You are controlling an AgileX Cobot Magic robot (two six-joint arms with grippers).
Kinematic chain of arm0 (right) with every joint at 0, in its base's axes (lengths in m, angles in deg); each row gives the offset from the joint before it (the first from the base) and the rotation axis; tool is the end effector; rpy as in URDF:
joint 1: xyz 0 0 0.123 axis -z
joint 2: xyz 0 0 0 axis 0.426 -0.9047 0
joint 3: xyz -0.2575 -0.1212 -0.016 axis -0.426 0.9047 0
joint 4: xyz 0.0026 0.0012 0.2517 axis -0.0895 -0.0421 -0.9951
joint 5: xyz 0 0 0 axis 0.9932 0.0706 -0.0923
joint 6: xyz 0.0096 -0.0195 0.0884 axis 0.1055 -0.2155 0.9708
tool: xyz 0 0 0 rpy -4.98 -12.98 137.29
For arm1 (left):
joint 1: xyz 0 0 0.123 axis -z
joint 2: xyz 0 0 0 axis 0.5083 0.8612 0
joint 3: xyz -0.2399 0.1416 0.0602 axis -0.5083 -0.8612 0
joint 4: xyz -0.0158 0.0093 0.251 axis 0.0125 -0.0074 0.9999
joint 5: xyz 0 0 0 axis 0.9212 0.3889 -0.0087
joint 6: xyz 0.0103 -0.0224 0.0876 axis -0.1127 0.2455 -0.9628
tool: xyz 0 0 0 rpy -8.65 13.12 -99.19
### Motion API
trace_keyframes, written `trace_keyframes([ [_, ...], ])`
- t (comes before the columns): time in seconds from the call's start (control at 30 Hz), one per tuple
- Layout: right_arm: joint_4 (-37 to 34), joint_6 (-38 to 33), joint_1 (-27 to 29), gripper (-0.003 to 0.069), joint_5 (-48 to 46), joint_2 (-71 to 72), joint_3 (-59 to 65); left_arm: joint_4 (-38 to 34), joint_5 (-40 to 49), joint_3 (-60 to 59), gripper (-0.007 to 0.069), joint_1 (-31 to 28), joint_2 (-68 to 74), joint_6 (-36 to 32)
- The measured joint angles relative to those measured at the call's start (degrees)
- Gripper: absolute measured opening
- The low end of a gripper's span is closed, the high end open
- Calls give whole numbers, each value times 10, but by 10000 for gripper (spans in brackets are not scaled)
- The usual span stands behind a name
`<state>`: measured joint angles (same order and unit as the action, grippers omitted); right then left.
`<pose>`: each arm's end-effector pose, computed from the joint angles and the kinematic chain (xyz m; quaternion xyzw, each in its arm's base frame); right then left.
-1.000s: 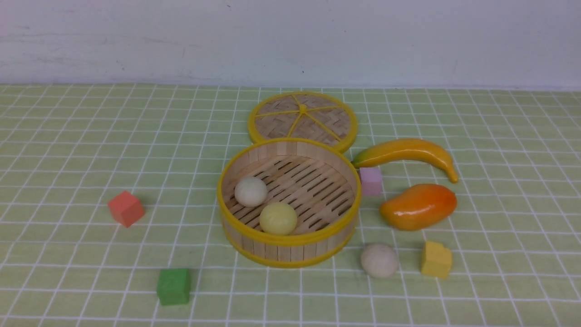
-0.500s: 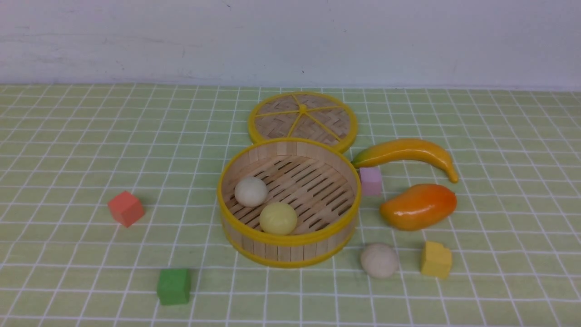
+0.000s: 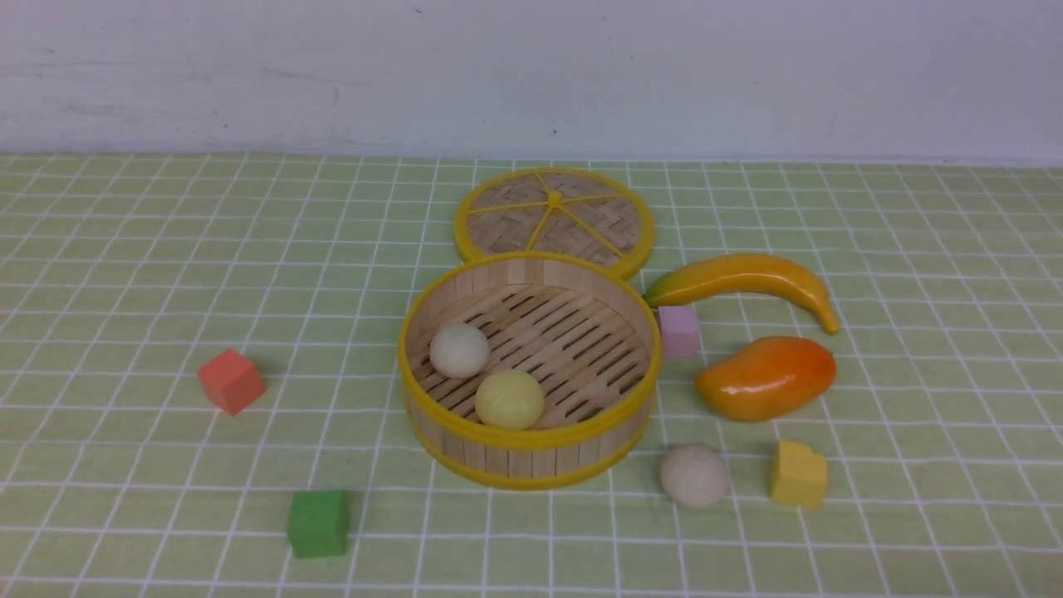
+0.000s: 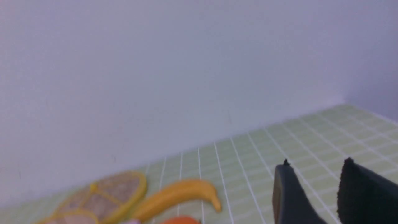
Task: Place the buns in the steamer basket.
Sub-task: Use the right arm to grab a steamed stuffed bun
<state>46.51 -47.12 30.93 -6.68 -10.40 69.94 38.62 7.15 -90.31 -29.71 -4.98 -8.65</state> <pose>0.0541 -0.0103 0.2162 0.1525 0.6136 0.0682 0.7718 0.0523 0.0005 0.1689 -0.1420 0.7980 -0.1029 0.5766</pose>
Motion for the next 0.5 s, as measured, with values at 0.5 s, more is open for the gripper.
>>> trace_keyframes([
  [0.5, 17, 90, 0, 241, -88, -55, -284, -1, 0, 0, 57, 0, 0, 0],
])
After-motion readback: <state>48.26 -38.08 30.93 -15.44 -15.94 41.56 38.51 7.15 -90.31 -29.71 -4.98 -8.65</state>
